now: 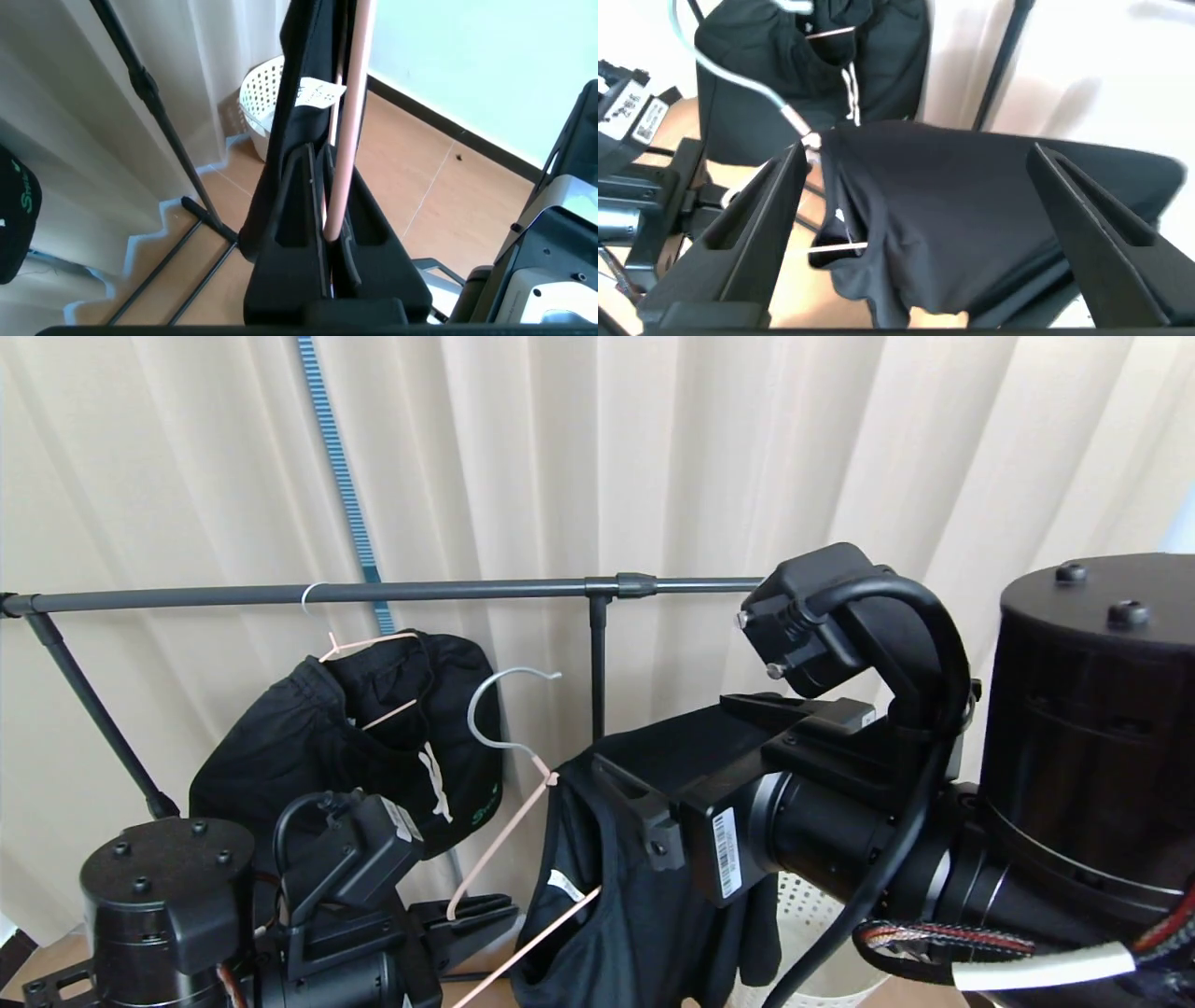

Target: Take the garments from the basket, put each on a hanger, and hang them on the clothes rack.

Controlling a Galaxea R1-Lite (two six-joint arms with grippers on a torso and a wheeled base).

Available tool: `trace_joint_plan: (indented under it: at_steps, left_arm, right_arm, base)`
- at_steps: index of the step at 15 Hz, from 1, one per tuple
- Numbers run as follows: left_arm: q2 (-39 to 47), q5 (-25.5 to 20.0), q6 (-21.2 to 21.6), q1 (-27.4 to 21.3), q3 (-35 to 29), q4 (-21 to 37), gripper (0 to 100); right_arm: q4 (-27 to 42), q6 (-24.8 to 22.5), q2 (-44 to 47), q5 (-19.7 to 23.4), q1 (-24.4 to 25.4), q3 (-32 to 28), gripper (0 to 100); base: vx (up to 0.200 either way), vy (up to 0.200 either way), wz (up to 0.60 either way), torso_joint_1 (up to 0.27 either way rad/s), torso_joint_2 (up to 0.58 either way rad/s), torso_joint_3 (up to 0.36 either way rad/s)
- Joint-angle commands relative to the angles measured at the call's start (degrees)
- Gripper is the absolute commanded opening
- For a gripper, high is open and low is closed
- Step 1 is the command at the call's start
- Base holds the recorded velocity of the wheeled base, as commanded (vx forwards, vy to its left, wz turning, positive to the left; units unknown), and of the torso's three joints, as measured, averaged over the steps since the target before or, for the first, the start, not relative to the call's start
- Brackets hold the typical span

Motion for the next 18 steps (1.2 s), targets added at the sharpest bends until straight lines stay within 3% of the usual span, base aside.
trace_joint_plan:
  at_steps: [1,6,11,12,13,14,15,18]
  left_arm:
    - [-0.02,-0.08,-0.01,-0.01,0.18,0.03,0]
    - [0.15,-2.1,3.24,1.84,1.59,0.03,0]
    - [1.12,-5.97,7.64,2.01,3.7,0.03,0]
    - [1.65,-6.32,8.17,2.01,3.96,0.03,0]
    - [1.65,-6.32,8.17,2.01,3.96,0.03,0]
    - [2.97,-6.93,8.69,1.93,4.14,0.03,0]
    - [3.58,-7.2,9.13,1.84,4.14,0.03,0]
    - [4.46,-8.07,11.68,1.66,5.02,0.03,0]
  right_arm:
    - [0.62,-1.46,-2.32,0.89,-1.88,1.22,100]
    - [2.38,-12.19,-6.72,13.11,-12.42,6.05,100]
    - [9.85,-21.33,-7.68,38.77,-29.91,5.7,100]
    - [11.35,-22.82,-8.47,42.81,-31.58,5.7,100]
    - [11.35,-22.82,-8.47,42.81,-31.58,5.7,100]
    - [13.81,-25.72,-9.35,48.26,-33.52,5.7,100]
    - [15.92,-28.09,-9.71,50.99,-34.22,5.79,100]
    - [22.86,-36.27,-9.09,53.89,-34.48,5.96,100]
  base:
    - [0.0,0.0,0.0,0.0,0.0,0.0]
    - [0.0,0.0,0.0,0.0,0.0,0.0]
    - [0.0,0.0,0.0,0.0,0.0,0.0]
    - [0.0,0.0,0.0,0.0,0.0,0.0]
    - [0.0,0.0,0.0,0.0,0.0,0.0]
    - [0.0,0.0,0.0,0.0,0.0,0.0]
    - [0.0,0.0,0.0,0.0,0.0,0.0]
    - [0.0,0.0,0.0,0.0,0.0,0.0]
